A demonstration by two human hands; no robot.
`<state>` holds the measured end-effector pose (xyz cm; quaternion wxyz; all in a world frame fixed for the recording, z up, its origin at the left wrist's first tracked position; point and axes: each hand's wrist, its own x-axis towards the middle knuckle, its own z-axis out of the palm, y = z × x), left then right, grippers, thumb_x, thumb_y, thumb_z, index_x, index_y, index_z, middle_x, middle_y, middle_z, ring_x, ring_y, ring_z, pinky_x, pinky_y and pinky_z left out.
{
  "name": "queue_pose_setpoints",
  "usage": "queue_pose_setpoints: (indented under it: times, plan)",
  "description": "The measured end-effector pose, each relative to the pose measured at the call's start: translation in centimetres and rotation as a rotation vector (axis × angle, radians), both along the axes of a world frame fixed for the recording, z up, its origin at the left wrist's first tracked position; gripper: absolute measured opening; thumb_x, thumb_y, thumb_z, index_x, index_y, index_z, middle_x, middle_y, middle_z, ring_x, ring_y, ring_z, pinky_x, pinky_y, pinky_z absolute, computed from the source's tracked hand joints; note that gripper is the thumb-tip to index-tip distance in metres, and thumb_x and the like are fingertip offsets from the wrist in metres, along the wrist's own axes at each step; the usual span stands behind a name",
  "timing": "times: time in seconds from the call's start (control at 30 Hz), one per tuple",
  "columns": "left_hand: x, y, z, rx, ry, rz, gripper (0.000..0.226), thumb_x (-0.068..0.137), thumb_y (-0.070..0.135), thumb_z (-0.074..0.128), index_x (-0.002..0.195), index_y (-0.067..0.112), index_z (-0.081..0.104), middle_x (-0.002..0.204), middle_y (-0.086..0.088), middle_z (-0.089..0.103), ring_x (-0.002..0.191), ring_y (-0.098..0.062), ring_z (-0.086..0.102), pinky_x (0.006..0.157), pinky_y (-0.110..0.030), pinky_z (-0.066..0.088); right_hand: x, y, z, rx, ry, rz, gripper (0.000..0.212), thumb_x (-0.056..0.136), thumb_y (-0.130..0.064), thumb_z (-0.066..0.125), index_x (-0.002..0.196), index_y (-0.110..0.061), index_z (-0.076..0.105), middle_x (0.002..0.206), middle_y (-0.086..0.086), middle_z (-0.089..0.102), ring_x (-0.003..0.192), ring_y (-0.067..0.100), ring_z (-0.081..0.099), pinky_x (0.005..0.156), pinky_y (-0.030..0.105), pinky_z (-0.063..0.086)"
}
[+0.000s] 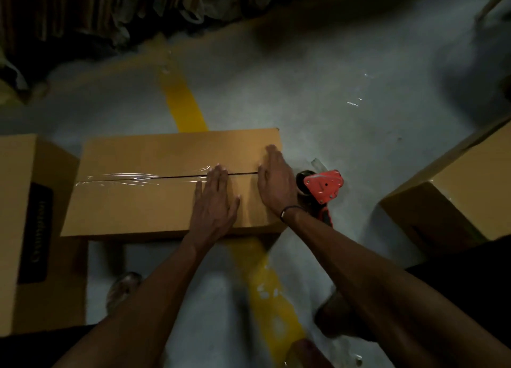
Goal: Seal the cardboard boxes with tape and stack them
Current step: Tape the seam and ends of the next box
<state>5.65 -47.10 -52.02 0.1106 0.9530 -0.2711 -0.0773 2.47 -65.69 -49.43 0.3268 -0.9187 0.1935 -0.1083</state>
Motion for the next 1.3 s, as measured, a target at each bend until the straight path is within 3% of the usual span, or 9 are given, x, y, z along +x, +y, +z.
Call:
queue_pose_setpoints:
  times: [0.13, 0.37, 0.5, 0.73, 0.9, 0.97, 1.07, 1.2, 1.3]
  plan:
    - [1.3, -0.4, -0.4, 0.067, 0.046, -0.109, 0.072, 0.104, 0.050, 0.015, 0.165, 0.013, 0.010, 0.173, -0.007, 0.001, 0.160, -0.022, 0.000, 0.128, -0.047, -0.004, -0.2, 3.4, -1.9, -0.192, 0.237, 0.356, 0.057, 0.109, -0.036, 0.027, 0.162, -0.013, 0.020, 0.170, 0.009, 0.013, 0.157, 0.025, 0.009, 0.127, 0.047, 0.012]
    - [1.4, 2.2, -0.4, 0.117, -0.014, -0.211, 0.081, 0.097, 0.060, 0.021, 0.165, 0.015, 0.013, 0.173, -0.001, 0.004, 0.159, -0.016, 0.004, 0.128, -0.053, 0.000, -0.9, 2.9, -3.8, -0.283, 0.277, 0.416, 0.075, 0.104, -0.062, 0.019, 0.164, -0.018, 0.007, 0.171, 0.002, -0.004, 0.157, 0.020, -0.010, 0.127, 0.041, -0.003]
    - [1.8, 5.0, 0.3, 0.198, -0.031, -0.228, 0.094, 0.095, 0.080, 0.014, 0.166, 0.018, 0.006, 0.173, 0.002, -0.001, 0.159, -0.013, 0.000, 0.127, -0.056, -0.002, -1.1, 2.4, -3.6, -0.332, 0.294, 0.452, 0.081, 0.101, -0.068, 0.017, 0.164, -0.019, 0.004, 0.171, 0.002, -0.006, 0.157, 0.020, -0.009, 0.128, 0.044, 0.002]
    - [2.0, 11.5, 1.3, 0.226, 0.027, -0.097, 0.094, 0.094, 0.082, 0.010, 0.166, 0.023, -0.003, 0.173, 0.009, -0.006, 0.158, -0.010, 0.001, 0.127, -0.056, -0.003, -1.0, 2.5, -3.2, -0.367, 0.349, 0.459, 0.082, 0.102, -0.069, 0.019, 0.163, -0.018, 0.000, 0.170, 0.003, -0.009, 0.157, 0.021, -0.010, 0.128, 0.044, 0.003]
    - [3.7, 11.1, 2.5, 0.187, -0.050, -0.122, 0.087, 0.095, 0.068, 0.025, 0.162, 0.014, 0.025, 0.170, -0.006, 0.024, 0.155, -0.020, 0.024, 0.127, -0.050, 0.012, -0.1, 4.4, -1.7, -0.371, 0.337, 0.484, 0.078, 0.104, -0.060, 0.020, 0.163, -0.013, 0.000, 0.170, 0.007, -0.006, 0.157, 0.024, -0.006, 0.127, 0.046, 0.002]
    - [4.3, 10.2, 2.6, 0.157, -0.053, -0.142, 0.086, 0.096, 0.064, 0.028, 0.164, 0.013, 0.019, 0.172, -0.007, 0.014, 0.158, -0.022, 0.016, 0.127, -0.049, 0.013, 1.2, 6.2, -1.0, -0.349, 0.283, 0.577, 0.075, 0.104, -0.054, 0.022, 0.163, -0.011, 0.003, 0.170, 0.008, -0.002, 0.157, 0.024, -0.002, 0.128, 0.046, 0.005]
    - [5.3, 10.1, 2.1, 0.198, -0.031, -0.200, 0.083, 0.099, 0.062, 0.017, 0.165, 0.013, 0.004, 0.172, -0.005, -0.003, 0.160, -0.021, 0.001, 0.128, -0.049, 0.001, 3.3, 9.4, -1.0, -0.306, 0.291, 0.695, 0.073, 0.104, -0.048, 0.026, 0.163, -0.009, 0.005, 0.171, 0.009, 0.000, 0.158, 0.024, -0.001, 0.127, 0.049, 0.009]
    - [6.8, 14.1, 1.3, 0.294, -0.040, -0.258, 0.087, 0.099, 0.069, 0.014, 0.165, 0.016, -0.001, 0.172, -0.001, -0.005, 0.159, -0.016, 0.003, 0.127, -0.054, -0.002, 3.9, 11.5, -2.5, -0.357, 0.337, 0.703, 0.094, 0.095, -0.072, 0.021, 0.163, -0.010, 0.001, 0.170, 0.008, -0.007, 0.157, 0.024, -0.007, 0.127, 0.049, 0.004]
    - [7.7, 19.0, 1.3, 0.301, -0.033, -0.182, 0.090, 0.098, 0.077, 0.010, 0.166, 0.020, -0.001, 0.173, 0.005, -0.005, 0.159, -0.011, 0.003, 0.127, -0.055, -0.001, 3.4, 11.3, -3.0, -0.404, 0.322, 0.692, 0.115, 0.085, -0.091, 0.023, 0.163, -0.011, -0.002, 0.170, 0.005, -0.010, 0.157, 0.021, -0.011, 0.127, 0.045, 0.001]
